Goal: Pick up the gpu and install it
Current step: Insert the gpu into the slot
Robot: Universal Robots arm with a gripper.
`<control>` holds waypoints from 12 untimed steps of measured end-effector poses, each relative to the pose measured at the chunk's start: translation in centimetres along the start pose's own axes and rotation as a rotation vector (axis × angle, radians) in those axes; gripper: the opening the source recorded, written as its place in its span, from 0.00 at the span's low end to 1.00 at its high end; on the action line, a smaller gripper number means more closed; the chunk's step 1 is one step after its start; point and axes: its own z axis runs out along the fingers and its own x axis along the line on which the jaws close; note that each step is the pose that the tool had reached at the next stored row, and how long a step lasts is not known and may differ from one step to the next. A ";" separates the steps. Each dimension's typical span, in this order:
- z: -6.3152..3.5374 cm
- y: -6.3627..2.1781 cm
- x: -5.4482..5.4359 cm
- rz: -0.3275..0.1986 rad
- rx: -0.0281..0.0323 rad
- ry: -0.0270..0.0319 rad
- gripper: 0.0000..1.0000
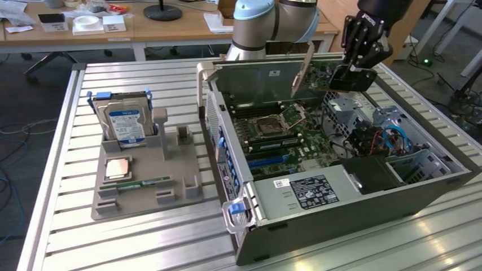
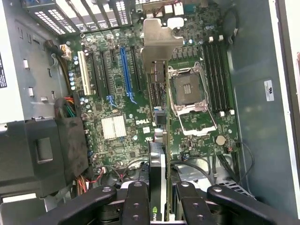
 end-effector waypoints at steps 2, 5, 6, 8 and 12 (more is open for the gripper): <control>0.00 0.00 0.0 -0.001 0.0000 -0.0001 0.27; 0.01 0.01 0.0 -0.028 -0.0001 0.0011 0.27; 0.01 0.01 0.0 -0.040 -0.0002 0.0017 0.27; 0.01 0.01 0.0 -0.058 -0.0004 0.0024 0.27; 0.02 0.02 0.0 -0.060 -0.0004 0.0024 0.27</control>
